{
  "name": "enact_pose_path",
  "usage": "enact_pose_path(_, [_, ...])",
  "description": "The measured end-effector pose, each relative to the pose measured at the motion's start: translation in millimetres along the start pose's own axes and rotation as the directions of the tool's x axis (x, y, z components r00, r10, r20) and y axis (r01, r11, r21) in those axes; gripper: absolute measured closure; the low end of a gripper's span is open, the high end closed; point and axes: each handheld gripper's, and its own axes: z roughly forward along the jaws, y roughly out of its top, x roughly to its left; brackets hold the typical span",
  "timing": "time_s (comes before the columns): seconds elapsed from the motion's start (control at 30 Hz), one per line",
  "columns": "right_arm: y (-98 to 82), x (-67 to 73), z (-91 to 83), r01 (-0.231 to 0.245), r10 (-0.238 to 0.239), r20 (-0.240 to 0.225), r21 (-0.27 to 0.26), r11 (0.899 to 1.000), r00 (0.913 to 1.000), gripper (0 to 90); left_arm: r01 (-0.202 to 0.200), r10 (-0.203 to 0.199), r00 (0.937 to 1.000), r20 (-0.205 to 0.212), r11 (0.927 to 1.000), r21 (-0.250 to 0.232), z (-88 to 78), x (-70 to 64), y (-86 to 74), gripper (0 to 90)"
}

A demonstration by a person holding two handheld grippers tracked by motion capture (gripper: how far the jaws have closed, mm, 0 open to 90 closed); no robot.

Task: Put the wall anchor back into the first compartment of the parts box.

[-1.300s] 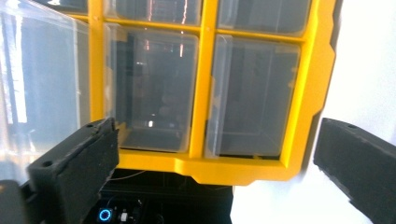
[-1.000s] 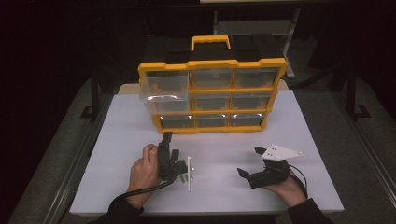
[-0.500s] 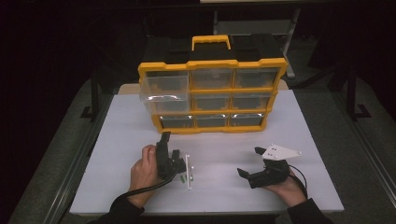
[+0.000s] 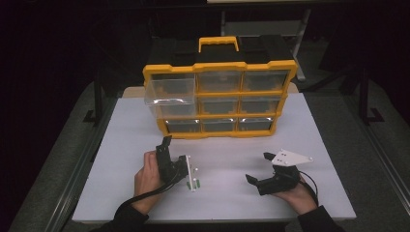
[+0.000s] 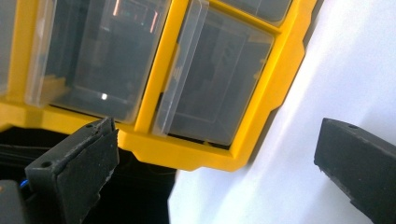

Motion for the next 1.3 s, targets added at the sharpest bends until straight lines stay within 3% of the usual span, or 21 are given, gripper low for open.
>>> enact_pose_path(0.23, [0.0, -0.4, -0.2, 0.006, -0.006, -0.002, 0.003, 1.000, 1.0000, 0.0, 0.065, -0.065, 0.9976, 0.021, 0.9978, 0.009, 1.2, 2.9, -2.1, 0.0])
enact_pose_path(0.4, [0.0, -0.1, 0.1, 0.007, -0.007, -0.002, 0.001, 1.000, 1.0000, 0.0, 0.116, -0.116, 0.9925, 0.038, 0.9931, 0.020, 1.8, 5.9, -3.3, 0.0])
enact_pose_path(0.53, [-0.1, -0.1, 0.2, 0.009, -0.009, -0.001, 0.002, 1.000, 1.0000, 0.0, 0.165, -0.166, 0.9848, 0.051, 0.9860, 0.022, 3.2, 7.7, -4.7, 0.0])
enact_pose_path(0.8, [0.0, 0.4, 0.0, 0.010, -0.010, -0.002, 0.001, 1.000, 0.9999, 0.0, 0.260, -0.262, 0.9614, 0.084, 0.9650, 0.031, 4.8, 12.4, -7.3, 0.0])
enact_pose_path(0.97, [0.0, 0.1, 0.0, 0.012, -0.012, -0.001, 0.002, 1.000, 0.9999, 0.0, 0.340, -0.342, 0.9339, 0.104, 0.9397, 0.038, 5.5, 17.2, -9.4, 0.0])
enact_pose_path(1.03, [0.0, 0.3, 0.0, 0.011, -0.011, -0.001, 0.002, 1.000, 0.9999, 0.0, 0.359, -0.361, 0.9268, 0.104, 0.9326, 0.035, 5.3, 19.4, -10.1, 0.0])
enact_pose_path(1.3, [0.0, 0.9, 0.1, 0.013, -0.013, -0.002, 0.005, 1.000, 0.9999, 0.0, 0.470, -0.470, 0.8719, 0.138, 0.8820, 0.031, 4.4, 24.1, -11.1, 0.0])
